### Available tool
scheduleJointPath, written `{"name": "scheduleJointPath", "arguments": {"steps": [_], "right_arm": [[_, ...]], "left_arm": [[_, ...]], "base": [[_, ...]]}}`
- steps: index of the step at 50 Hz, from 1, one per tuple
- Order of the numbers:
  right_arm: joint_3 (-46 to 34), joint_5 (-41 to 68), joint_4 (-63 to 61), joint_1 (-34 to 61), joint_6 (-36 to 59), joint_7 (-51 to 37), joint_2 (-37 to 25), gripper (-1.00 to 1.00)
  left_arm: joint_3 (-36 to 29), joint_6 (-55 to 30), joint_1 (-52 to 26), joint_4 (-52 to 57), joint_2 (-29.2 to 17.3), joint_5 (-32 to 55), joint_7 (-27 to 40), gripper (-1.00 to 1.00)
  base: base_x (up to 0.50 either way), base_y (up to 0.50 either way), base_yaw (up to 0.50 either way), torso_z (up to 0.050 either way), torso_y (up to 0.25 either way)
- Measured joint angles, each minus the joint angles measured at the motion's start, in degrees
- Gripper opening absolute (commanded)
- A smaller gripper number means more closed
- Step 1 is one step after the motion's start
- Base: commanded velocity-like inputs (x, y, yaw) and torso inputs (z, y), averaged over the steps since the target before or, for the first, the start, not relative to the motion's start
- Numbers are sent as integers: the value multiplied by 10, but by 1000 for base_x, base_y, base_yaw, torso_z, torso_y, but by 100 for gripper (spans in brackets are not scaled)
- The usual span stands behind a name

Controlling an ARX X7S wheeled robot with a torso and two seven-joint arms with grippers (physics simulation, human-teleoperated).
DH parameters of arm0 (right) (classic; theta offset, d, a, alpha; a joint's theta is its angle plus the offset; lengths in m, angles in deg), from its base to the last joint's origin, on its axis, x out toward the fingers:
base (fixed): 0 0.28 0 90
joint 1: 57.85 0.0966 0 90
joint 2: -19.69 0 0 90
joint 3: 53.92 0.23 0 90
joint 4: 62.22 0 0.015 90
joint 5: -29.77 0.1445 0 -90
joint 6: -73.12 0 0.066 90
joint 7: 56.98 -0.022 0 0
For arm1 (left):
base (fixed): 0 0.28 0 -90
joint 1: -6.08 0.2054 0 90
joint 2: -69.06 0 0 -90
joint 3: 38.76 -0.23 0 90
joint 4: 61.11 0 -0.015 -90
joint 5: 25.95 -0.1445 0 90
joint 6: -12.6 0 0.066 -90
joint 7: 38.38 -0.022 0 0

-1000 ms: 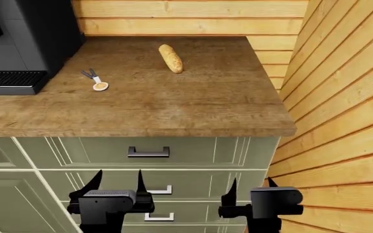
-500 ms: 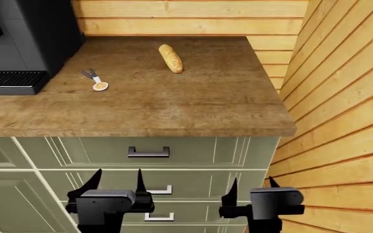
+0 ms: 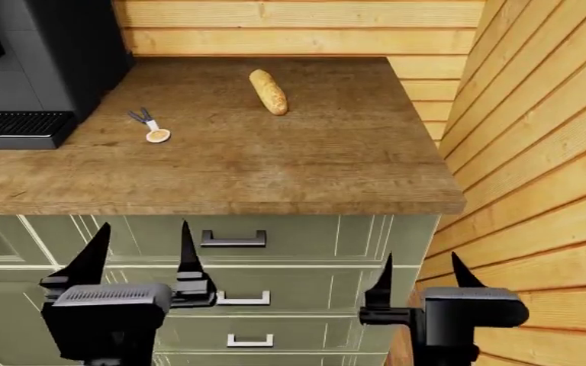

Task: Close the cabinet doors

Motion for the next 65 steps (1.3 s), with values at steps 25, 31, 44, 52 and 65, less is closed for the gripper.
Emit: {"name": "scheduleJointPath", "arguments": {"steps": [25,31,44,52,65], "right_arm": [[18,-10,-189,-55,26,-23,-28,100],[20,-2,-199,-59,25,-23,-30,100],[18,-2,-207,-62,27,-29,-35,100],[16,2,-208,-61,31,-30,-37,100],[12,7,-208,-60,34,-34,-42,100]], "left_arm": [[26,3,26,141,-30,-6,26,100],[29,5,29,149,-34,-5,29,100],[27,9,33,155,-38,-4,33,100],[27,10,33,156,-41,-2,36,100],[24,11,34,159,-45,-1,40,100]], "base": [[0,-8,0,0,0],[0,-480,0,0,0],[98,0,0,0,0],[500,0,0,0,0],[500,0,0,0,0]]}}
